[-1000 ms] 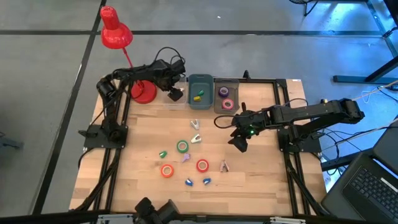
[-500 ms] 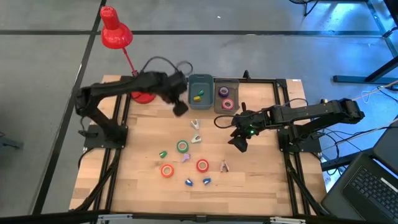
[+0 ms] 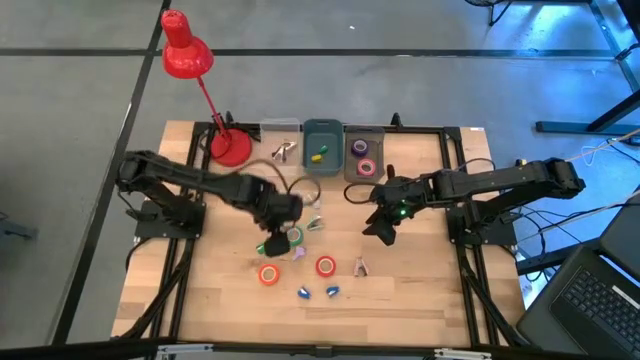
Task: Pick and place Stapler, Stapler remover, tape
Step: Put the red tape into the black bin, then put the green stapler into the blue bin
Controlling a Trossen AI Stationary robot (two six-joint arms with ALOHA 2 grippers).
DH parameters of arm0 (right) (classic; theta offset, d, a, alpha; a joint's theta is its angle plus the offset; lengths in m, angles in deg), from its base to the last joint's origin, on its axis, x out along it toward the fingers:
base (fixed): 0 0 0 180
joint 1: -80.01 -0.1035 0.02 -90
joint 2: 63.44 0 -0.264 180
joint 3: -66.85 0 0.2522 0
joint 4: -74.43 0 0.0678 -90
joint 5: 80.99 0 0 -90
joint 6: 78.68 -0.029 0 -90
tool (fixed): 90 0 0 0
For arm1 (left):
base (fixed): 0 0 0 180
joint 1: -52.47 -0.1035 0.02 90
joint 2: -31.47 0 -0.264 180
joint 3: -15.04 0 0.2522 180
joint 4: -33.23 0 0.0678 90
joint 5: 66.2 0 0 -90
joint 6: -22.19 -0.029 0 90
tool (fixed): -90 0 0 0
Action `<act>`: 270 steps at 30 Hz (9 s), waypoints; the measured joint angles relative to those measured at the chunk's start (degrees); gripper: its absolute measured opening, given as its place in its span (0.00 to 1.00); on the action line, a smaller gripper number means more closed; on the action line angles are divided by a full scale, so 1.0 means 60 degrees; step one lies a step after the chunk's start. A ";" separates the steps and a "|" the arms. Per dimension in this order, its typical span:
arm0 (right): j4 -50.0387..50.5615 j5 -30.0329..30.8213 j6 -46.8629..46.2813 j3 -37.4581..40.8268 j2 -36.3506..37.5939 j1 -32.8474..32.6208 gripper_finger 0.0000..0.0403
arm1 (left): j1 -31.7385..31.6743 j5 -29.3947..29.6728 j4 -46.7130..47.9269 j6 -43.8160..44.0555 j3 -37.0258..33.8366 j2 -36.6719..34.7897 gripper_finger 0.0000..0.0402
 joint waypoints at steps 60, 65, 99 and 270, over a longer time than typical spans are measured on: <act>0.0320 0.0586 0.0507 -0.4021 -0.7244 -0.1104 0.17 | 0.1241 -0.0033 -0.2317 0.2463 -0.2290 0.0007 0.61; 0.1297 0.0708 0.0805 -0.4007 -0.6933 -0.1095 0.06 | 0.1241 -0.0033 -0.2306 0.2684 -0.2287 0.0007 0.61; 0.3409 0.1118 0.6259 -0.4000 -0.3957 0.6664 0.06 | -0.0110 0.0037 -0.2405 0.2211 -0.2287 0.0007 0.61; 0.5307 0.2388 0.3260 -0.2893 -0.0267 0.4013 0.71 | -0.7247 0.0397 -0.1825 -0.4182 0.4955 0.6590 0.45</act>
